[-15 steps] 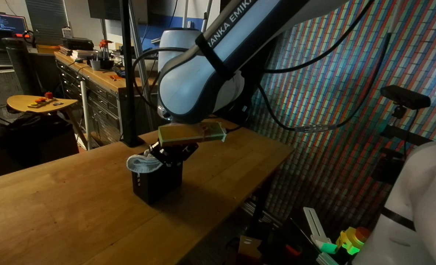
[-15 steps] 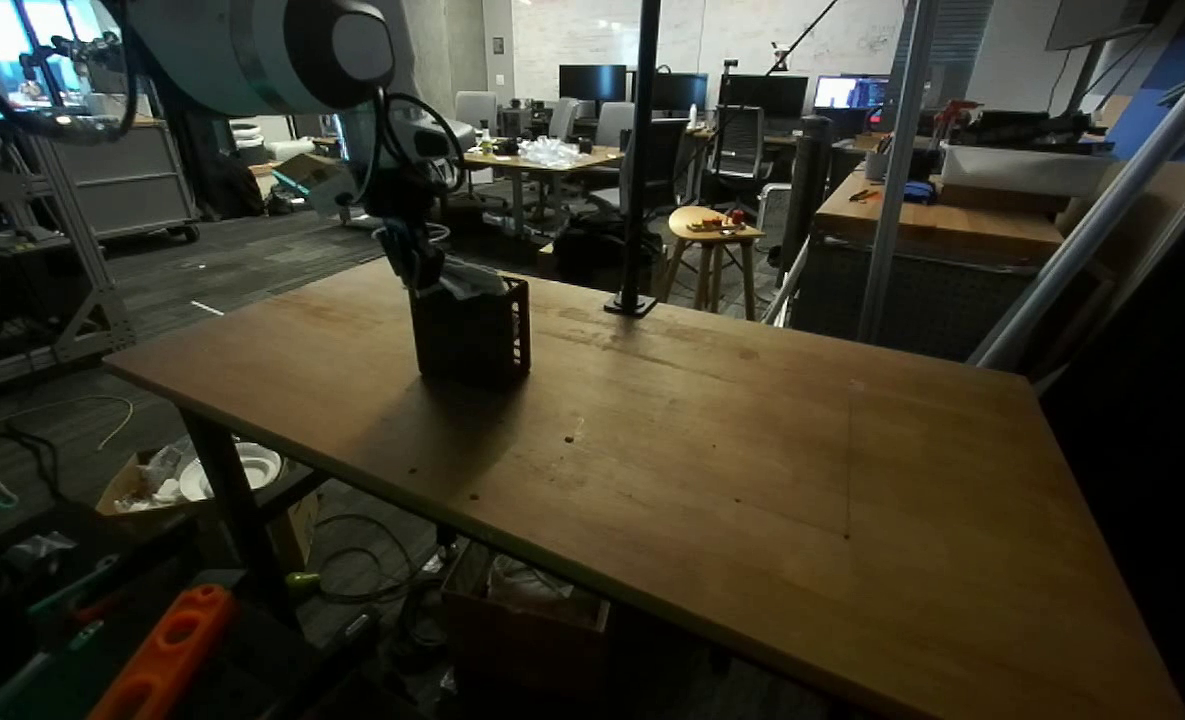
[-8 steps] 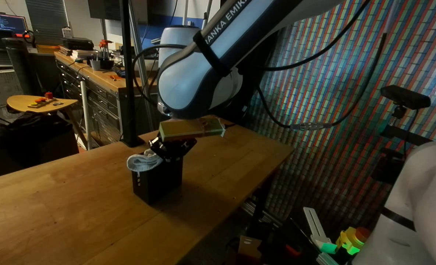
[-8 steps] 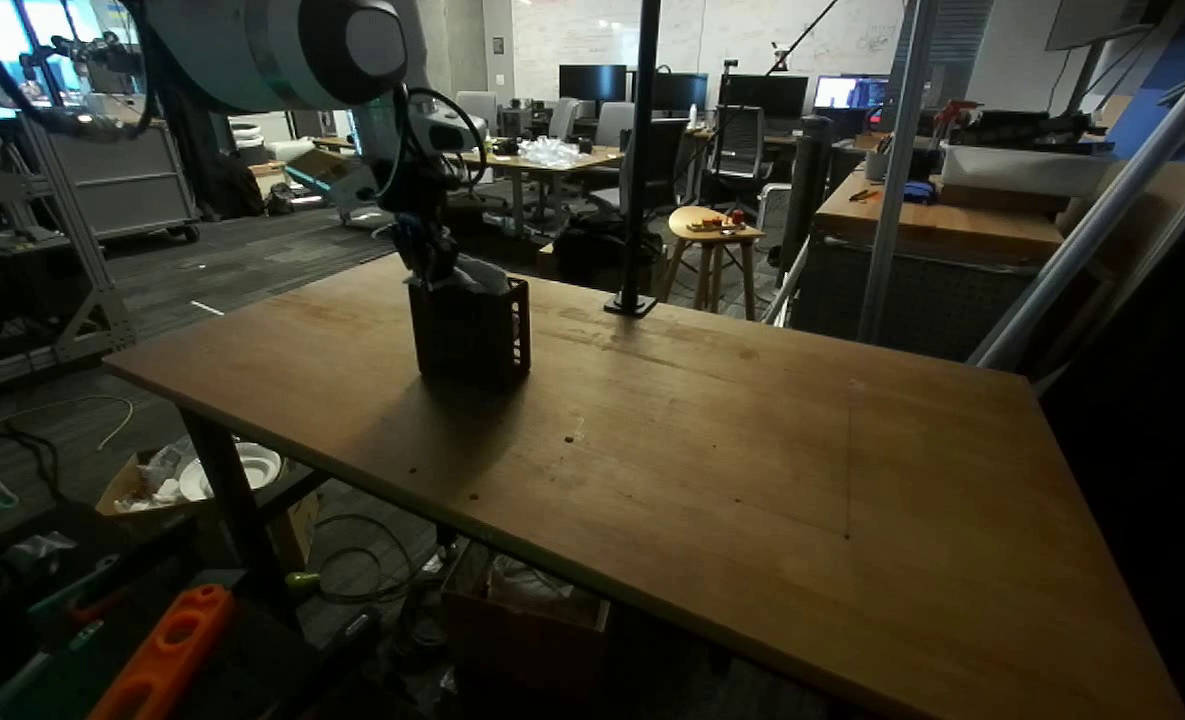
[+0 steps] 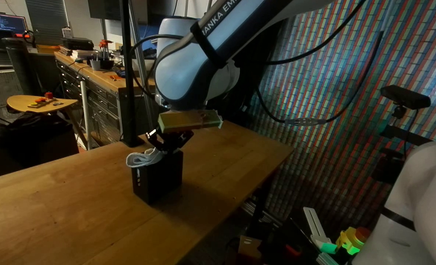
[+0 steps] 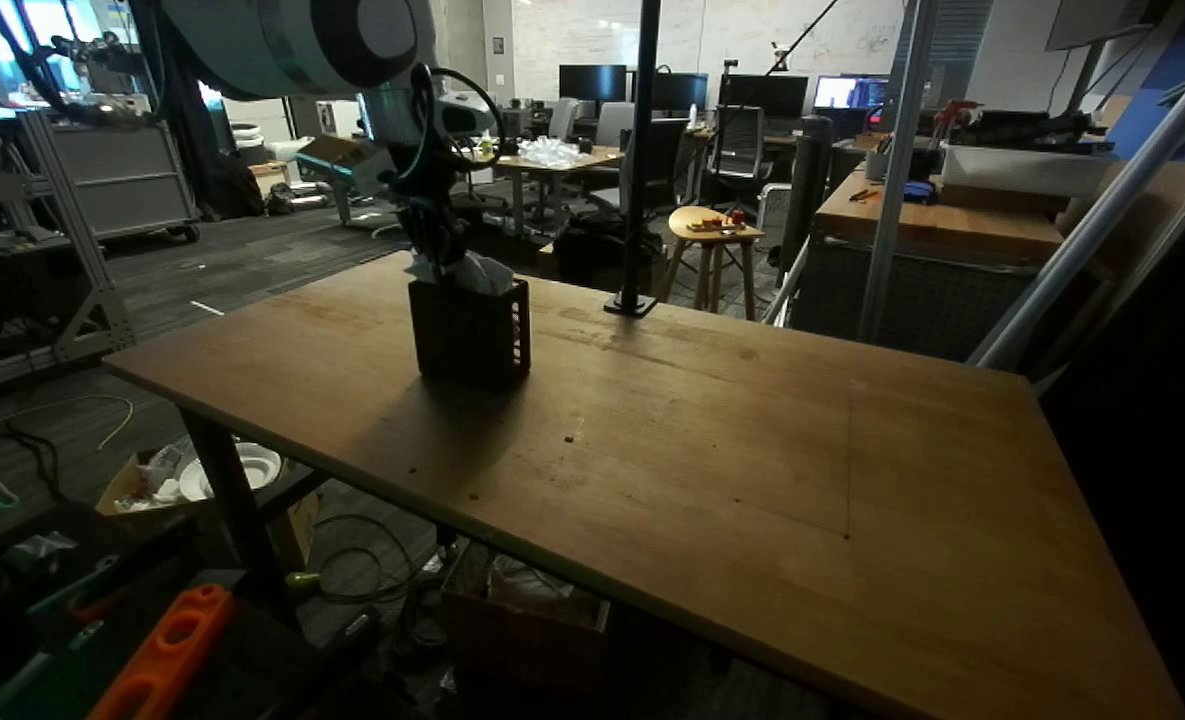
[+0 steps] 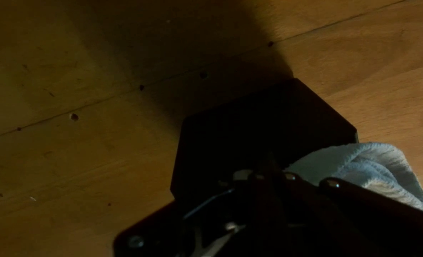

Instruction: Place the white towel in the basket

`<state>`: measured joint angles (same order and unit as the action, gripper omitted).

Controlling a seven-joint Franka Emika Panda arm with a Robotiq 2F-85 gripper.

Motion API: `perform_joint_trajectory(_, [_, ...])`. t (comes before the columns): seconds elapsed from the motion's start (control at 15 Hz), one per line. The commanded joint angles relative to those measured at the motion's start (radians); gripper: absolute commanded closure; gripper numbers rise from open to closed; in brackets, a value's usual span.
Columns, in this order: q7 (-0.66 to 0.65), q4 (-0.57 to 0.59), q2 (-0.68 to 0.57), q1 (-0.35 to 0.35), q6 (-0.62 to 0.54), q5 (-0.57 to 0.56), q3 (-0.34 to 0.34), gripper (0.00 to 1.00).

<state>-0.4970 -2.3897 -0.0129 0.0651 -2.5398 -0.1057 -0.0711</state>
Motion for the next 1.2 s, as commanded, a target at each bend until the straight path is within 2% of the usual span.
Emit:
perform_joint_trajectory(0.0, [0.037,0.043,-0.017,0.002,0.018,-0.013,0.004,1.0])
perform_joint_trajectory(1.13, [0.219,0.22,-0.174,0.01,0.016,0.01,0.012,1.0])
